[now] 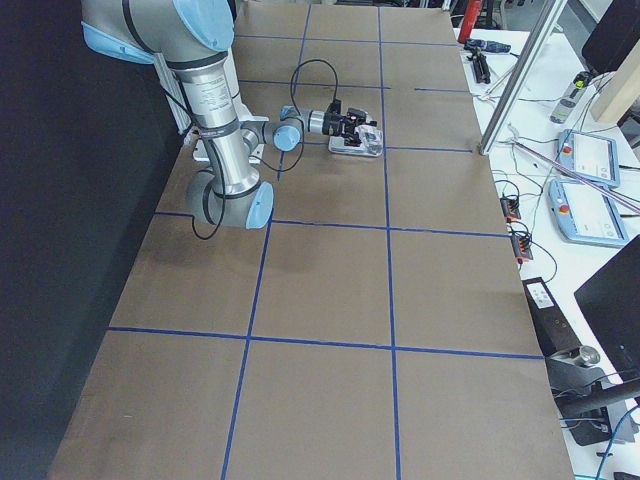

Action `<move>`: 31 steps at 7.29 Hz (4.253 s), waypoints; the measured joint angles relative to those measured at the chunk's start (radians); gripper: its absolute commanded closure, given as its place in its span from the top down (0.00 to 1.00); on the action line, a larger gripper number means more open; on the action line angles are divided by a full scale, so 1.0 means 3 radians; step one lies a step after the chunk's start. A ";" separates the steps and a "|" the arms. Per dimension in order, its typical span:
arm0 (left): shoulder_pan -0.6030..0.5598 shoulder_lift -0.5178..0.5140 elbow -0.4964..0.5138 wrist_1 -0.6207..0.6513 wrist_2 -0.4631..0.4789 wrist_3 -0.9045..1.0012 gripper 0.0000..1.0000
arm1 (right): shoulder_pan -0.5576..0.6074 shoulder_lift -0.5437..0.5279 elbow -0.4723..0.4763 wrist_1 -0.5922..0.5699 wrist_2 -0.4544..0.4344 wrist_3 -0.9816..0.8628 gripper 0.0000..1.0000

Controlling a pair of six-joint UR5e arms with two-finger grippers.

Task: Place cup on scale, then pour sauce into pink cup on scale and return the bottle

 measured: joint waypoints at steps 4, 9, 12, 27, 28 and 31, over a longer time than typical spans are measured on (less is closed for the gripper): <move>-0.0025 -0.0023 -0.0004 0.0003 0.0000 -0.0003 1.00 | 0.0001 -0.0004 0.0004 0.0011 -0.0042 -0.0043 0.00; -0.0025 -0.0035 -0.0005 0.0008 -0.0001 -0.0008 1.00 | 0.0005 -0.0044 0.0004 0.0021 -0.0106 -0.0065 0.00; -0.0025 -0.0036 -0.0007 0.0007 -0.0001 -0.0007 1.00 | 0.0006 -0.0054 0.0000 0.0021 -0.0138 -0.0083 0.00; -0.0028 -0.0036 -0.0022 0.0002 -0.0005 0.0010 1.00 | -0.0014 -0.0059 0.0006 0.0634 -0.0090 -0.0007 0.00; -0.0030 -0.0037 -0.0022 0.0001 -0.0005 0.0011 1.00 | -0.0014 -0.0058 0.0011 0.0662 -0.0070 0.0012 0.00; -0.0031 -0.0036 -0.0029 0.0000 -0.0005 0.0011 1.00 | -0.0002 -0.0075 0.0023 0.1134 0.0144 0.0211 0.00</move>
